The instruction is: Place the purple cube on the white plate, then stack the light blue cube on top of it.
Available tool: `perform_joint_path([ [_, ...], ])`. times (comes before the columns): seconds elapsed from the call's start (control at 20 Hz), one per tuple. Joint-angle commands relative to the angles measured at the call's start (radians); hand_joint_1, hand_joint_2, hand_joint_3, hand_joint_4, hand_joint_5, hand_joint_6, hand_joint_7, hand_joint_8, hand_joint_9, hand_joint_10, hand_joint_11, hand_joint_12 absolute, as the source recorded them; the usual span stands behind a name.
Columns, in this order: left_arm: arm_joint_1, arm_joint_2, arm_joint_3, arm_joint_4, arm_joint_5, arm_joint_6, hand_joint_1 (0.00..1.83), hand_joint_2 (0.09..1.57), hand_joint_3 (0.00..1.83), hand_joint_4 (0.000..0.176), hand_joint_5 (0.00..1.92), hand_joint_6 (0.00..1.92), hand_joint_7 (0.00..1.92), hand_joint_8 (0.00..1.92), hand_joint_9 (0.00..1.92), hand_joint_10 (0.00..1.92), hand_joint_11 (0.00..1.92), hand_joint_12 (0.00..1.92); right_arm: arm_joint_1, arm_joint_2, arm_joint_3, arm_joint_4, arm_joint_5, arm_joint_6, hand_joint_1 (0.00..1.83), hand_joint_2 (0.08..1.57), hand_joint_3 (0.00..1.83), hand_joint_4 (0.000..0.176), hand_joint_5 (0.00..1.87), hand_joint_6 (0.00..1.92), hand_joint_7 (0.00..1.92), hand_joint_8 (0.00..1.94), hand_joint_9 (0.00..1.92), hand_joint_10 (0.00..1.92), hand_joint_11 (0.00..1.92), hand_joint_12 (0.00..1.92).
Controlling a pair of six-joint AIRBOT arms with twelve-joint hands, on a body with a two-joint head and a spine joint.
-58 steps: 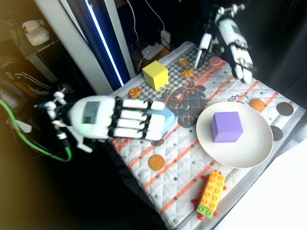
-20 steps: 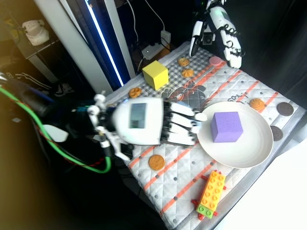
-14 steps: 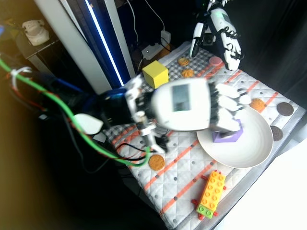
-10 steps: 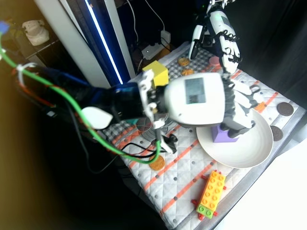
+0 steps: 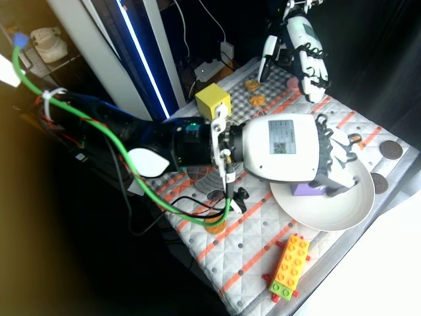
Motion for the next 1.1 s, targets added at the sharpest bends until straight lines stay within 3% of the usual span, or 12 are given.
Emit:
perform_joint_path([
  [0.0, -0.012, 0.002, 0.004, 0.011, -0.115, -0.013, 0.97, 0.95, 0.00, 0.158, 0.01, 0.00, 0.19, 0.00, 0.21, 0.01, 0.00, 0.54, 0.005, 0.005, 0.004, 0.027, 0.112, 0.005, 1.38, 1.07, 0.00, 0.000, 0.99, 0.93, 1.19, 0.46, 0.98, 1.21, 0.65, 1.38],
  [0.1, -0.012, 0.001, 0.010, 0.014, -0.116, -0.039, 0.94, 0.97, 0.00, 0.160, 0.01, 0.00, 0.19, 0.01, 0.23, 0.01, 0.00, 0.69, -0.002, 0.000, 0.004, 0.029, 0.112, 0.008, 1.25, 1.07, 0.00, 0.013, 1.05, 0.92, 1.12, 0.71, 0.99, 0.96, 0.71, 1.46],
  [0.2, -0.012, -0.002, 0.017, 0.017, -0.116, -0.065, 1.00, 0.97, 0.00, 0.168, 0.02, 0.00, 0.18, 0.00, 0.20, 0.01, 0.00, 0.48, -0.009, -0.001, 0.003, 0.030, 0.112, 0.011, 1.24, 1.07, 0.00, 0.029, 1.08, 0.80, 1.10, 0.83, 0.98, 1.36, 0.85, 1.73],
  [0.25, -0.012, -0.002, 0.019, 0.017, -0.116, -0.069, 1.02, 0.97, 0.00, 0.174, 0.02, 0.00, 0.18, 0.00, 0.18, 0.01, 0.00, 0.37, -0.013, -0.001, 0.003, 0.031, 0.112, 0.014, 1.24, 1.07, 0.00, 0.032, 1.07, 0.83, 1.10, 0.82, 0.97, 1.29, 0.82, 1.67],
  [0.3, -0.012, -0.002, 0.018, 0.017, -0.117, -0.069, 1.00, 0.97, 0.00, 0.176, 0.02, 0.00, 0.18, 0.00, 0.18, 0.01, 0.00, 0.37, -0.018, 0.000, 0.003, 0.033, 0.112, 0.015, 1.35, 1.09, 0.00, 0.000, 1.03, 0.89, 1.08, 0.74, 0.90, 1.27, 0.58, 1.47],
  [0.4, -0.012, -0.001, 0.018, 0.018, -0.118, -0.069, 0.96, 0.97, 0.00, 0.168, 0.01, 0.00, 0.18, 0.00, 0.19, 0.01, 0.00, 0.46, -0.027, 0.000, 0.003, 0.036, 0.112, 0.018, 1.37, 1.11, 0.00, 0.000, 0.98, 0.99, 1.01, 0.86, 0.84, 1.24, 0.54, 1.29],
  [0.45, -0.012, -0.001, 0.018, 0.018, -0.120, -0.069, 0.96, 0.97, 0.00, 0.169, 0.00, 0.00, 0.19, 0.00, 0.20, 0.01, 0.00, 0.52, -0.033, 0.001, 0.003, 0.041, 0.112, 0.019, 1.35, 1.12, 0.01, 0.000, 0.81, 0.44, 0.95, 1.03, 0.78, 0.79, 0.52, 1.30],
  [0.5, -0.012, -0.001, 0.018, 0.018, -0.121, -0.069, 0.98, 0.96, 0.00, 0.163, 0.03, 0.01, 0.19, 0.00, 0.21, 0.01, 0.00, 0.50, -0.039, 0.002, 0.002, 0.055, 0.112, 0.023, 1.12, 1.03, 0.00, 0.000, 0.61, 0.12, 0.67, 0.42, 0.64, 0.45, 0.38, 1.14],
  [0.55, -0.012, -0.001, 0.018, 0.018, -0.121, -0.069, 0.96, 0.97, 0.00, 0.160, 0.02, 0.00, 0.18, 0.00, 0.19, 0.00, 0.00, 0.44, -0.042, 0.003, 0.003, 0.059, 0.112, 0.026, 0.97, 0.97, 0.00, 0.062, 0.40, 0.02, 0.54, 0.12, 0.55, 0.22, 0.27, 1.00],
  [0.7, -0.012, 0.000, 0.018, 0.018, -0.121, -0.069, 0.98, 0.96, 0.00, 0.157, 0.03, 0.00, 0.18, 0.00, 0.18, 0.00, 0.00, 0.40, -0.047, 0.006, 0.003, 0.064, 0.112, 0.032, 0.84, 0.91, 0.00, 0.164, 0.03, 0.00, 0.22, 0.00, 0.30, 0.00, 0.07, 0.66],
  [0.75, -0.012, 0.000, 0.017, 0.018, -0.122, -0.069, 0.97, 0.96, 0.00, 0.147, 0.03, 0.00, 0.18, 0.00, 0.19, 0.00, 0.00, 0.44, -0.048, 0.006, 0.003, 0.065, 0.113, 0.032, 0.84, 0.90, 0.00, 0.173, 0.01, 0.00, 0.18, 0.00, 0.26, 0.00, 0.02, 0.63],
  [1.05, -0.012, -0.001, 0.018, 0.016, -0.128, -0.070, 1.00, 0.96, 0.00, 0.166, 0.03, 0.00, 0.19, 0.00, 0.19, 0.01, 0.00, 0.45, -0.055, 0.015, -0.001, 0.073, 0.127, 0.039, 0.86, 0.90, 0.00, 0.176, 0.00, 0.00, 0.12, 0.00, 0.19, 0.00, 0.00, 0.47],
])
